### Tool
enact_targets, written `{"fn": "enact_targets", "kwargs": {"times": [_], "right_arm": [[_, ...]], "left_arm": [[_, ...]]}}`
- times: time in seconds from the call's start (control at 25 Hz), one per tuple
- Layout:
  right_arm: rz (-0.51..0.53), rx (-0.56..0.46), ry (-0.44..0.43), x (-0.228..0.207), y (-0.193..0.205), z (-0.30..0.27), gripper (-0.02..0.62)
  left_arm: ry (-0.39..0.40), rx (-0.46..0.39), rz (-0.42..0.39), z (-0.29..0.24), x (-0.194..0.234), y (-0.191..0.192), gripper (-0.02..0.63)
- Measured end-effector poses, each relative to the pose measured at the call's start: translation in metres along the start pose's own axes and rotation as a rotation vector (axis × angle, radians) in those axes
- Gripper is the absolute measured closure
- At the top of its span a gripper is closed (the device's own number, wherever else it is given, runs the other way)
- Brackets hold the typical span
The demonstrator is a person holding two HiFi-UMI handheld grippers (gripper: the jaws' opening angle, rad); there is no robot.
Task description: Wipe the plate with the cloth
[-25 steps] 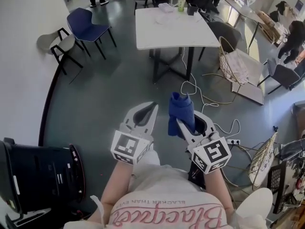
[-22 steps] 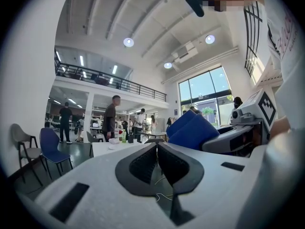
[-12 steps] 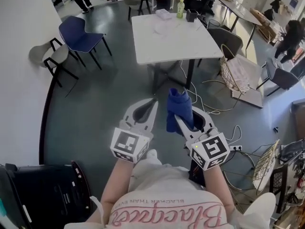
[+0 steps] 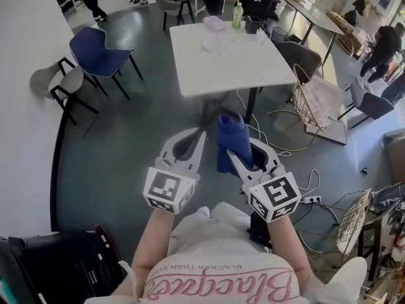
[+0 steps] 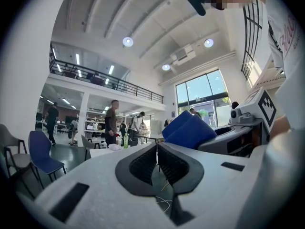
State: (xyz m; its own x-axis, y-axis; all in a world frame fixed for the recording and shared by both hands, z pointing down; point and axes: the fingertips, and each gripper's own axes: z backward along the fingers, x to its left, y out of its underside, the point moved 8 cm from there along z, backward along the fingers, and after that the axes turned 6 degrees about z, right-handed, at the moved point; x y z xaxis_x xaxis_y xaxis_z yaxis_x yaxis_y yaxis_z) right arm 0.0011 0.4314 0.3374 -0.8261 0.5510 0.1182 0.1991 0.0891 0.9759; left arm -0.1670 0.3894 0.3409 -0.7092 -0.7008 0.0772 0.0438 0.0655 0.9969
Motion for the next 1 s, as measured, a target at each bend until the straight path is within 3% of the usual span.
{"fn": "enact_targets", "kwargs": {"times": [0.56, 1.0], "right_arm": [[-0.009, -0.022, 0.003, -0.063, -0.001, -0.073, 0.466], [-0.02, 0.007, 0.01, -0.181, 0.008, -0.142, 0.466]], "left_arm": [[-0.027, 0.026, -0.008, -0.065, 0.053, 0.004, 0.601], [-0.02, 0.054, 0.007, -0.191, 0.095, 0.009, 0.601]]}}
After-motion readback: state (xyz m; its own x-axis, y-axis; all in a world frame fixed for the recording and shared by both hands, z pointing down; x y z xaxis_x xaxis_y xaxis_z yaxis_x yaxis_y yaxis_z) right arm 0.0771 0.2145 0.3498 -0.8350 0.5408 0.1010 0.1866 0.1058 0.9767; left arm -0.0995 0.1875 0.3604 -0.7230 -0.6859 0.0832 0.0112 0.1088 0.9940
